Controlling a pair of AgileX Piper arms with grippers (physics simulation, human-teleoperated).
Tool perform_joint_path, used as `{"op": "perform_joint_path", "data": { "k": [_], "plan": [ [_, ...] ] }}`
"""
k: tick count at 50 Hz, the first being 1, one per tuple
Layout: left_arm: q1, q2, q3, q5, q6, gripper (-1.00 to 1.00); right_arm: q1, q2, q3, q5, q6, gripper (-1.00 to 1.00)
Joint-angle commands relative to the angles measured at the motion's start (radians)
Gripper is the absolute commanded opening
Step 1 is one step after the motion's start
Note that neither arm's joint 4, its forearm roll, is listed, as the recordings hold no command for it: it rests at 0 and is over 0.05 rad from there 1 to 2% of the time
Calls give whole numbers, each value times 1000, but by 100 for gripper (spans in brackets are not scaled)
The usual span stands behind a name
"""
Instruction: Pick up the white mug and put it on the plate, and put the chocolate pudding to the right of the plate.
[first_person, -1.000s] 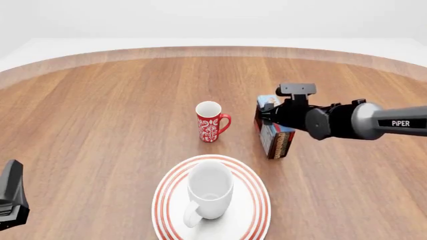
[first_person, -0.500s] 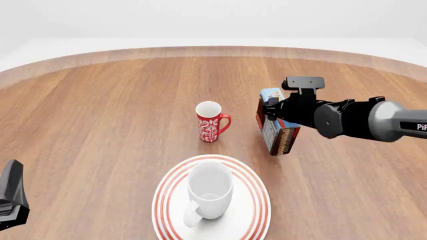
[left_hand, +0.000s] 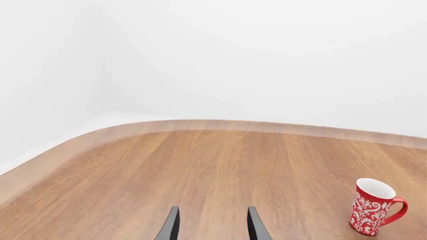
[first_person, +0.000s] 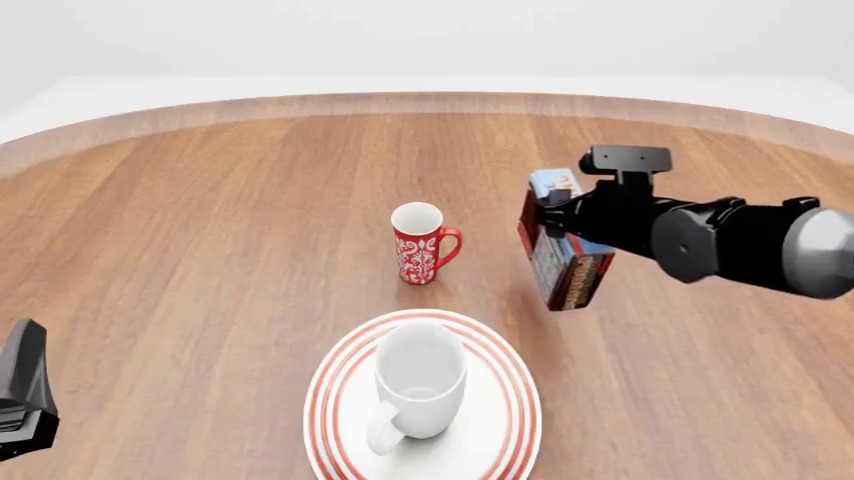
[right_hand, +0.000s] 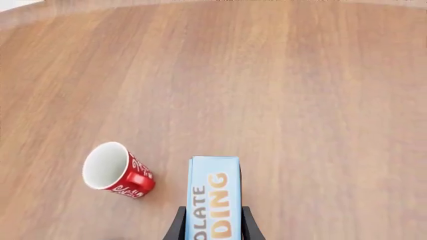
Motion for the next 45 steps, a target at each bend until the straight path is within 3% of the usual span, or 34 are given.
{"op": "perform_joint_path", "data": {
  "k": [1,45],
  "plan": [
    [0,1,0,-2,2,100,2,-49,31,6,21,-100],
    [0,3,0,-3,5,100,1,-255,172,61,-6,-100]
  ]
}}
